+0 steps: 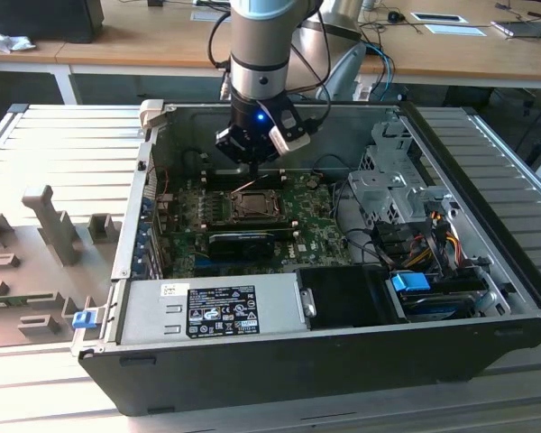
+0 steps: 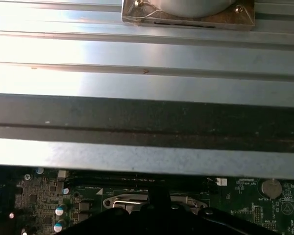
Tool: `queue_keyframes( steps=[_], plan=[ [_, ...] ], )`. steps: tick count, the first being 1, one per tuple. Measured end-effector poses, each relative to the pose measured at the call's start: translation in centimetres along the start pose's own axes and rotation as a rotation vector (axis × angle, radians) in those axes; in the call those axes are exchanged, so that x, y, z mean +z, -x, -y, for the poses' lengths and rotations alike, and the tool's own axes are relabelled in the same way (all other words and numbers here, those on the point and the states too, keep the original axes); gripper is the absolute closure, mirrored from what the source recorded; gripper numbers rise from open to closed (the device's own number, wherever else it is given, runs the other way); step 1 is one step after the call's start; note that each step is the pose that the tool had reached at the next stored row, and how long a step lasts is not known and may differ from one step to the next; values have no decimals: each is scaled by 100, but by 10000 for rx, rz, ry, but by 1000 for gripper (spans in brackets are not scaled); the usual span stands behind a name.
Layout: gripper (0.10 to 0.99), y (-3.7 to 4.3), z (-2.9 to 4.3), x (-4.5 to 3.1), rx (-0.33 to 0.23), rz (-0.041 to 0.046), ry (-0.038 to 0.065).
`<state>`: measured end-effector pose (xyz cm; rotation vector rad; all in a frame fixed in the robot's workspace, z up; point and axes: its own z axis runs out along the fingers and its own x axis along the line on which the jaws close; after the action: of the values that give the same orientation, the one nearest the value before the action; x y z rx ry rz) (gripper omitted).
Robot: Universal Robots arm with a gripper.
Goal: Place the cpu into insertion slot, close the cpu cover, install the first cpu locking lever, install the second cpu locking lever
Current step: 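Install the first cpu locking lever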
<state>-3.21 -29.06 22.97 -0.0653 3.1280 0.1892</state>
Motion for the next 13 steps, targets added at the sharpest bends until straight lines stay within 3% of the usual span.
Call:
queue_keyframes(
  steps=[13],
  plan=[
    [980,108,1,131,1,0,0]
  ],
)
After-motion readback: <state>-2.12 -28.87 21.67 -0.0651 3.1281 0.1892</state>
